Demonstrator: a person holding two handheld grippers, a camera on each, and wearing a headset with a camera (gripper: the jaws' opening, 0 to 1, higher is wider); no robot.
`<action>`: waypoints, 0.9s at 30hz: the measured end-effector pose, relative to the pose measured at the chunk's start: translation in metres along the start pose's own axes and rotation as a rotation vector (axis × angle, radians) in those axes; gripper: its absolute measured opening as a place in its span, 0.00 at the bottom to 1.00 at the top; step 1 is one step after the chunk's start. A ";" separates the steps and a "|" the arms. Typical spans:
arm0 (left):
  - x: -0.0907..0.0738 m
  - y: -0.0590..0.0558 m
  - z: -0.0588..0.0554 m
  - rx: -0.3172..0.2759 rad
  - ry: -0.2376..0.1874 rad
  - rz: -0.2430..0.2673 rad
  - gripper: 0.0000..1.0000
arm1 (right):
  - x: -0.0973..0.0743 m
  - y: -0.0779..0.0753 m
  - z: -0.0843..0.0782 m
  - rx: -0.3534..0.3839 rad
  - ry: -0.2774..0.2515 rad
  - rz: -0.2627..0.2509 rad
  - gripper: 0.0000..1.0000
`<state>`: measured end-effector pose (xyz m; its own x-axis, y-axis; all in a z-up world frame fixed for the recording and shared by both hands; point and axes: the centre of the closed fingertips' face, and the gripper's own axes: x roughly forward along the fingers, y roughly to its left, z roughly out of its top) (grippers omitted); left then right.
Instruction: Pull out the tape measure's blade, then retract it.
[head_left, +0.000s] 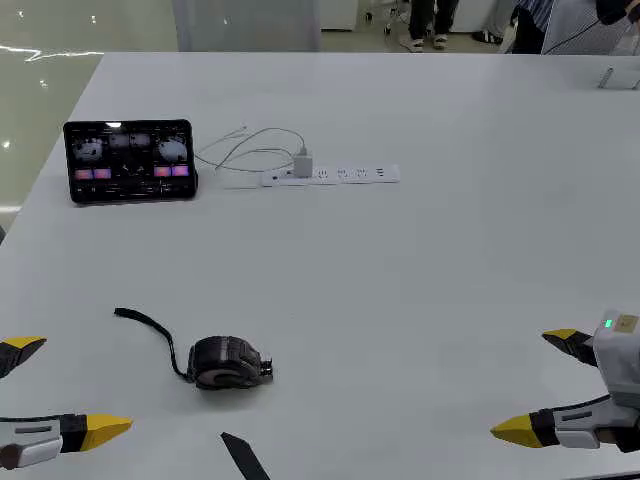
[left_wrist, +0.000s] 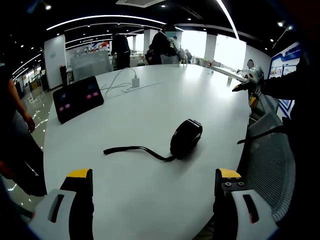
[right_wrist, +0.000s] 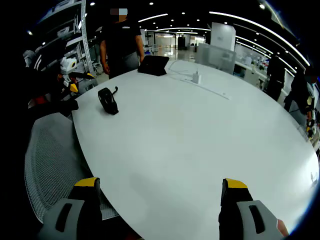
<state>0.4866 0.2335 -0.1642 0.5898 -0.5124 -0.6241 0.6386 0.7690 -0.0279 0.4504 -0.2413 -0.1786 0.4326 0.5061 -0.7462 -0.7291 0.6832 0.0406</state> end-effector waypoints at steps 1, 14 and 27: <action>0.000 0.001 0.000 0.003 0.000 0.003 0.99 | 0.000 0.000 0.000 0.001 0.001 -0.001 0.99; -0.001 0.006 -0.004 -0.002 0.008 -0.008 0.99 | 0.004 -0.002 -0.003 0.007 0.014 0.003 0.99; 0.026 -0.014 0.005 0.138 0.066 -0.135 0.99 | 0.031 0.017 0.009 -0.016 0.030 0.109 0.99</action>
<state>0.4953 0.2079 -0.1760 0.4635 -0.5779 -0.6718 0.7743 0.6327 -0.0101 0.4559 -0.2092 -0.1946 0.3346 0.5606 -0.7575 -0.7795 0.6163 0.1117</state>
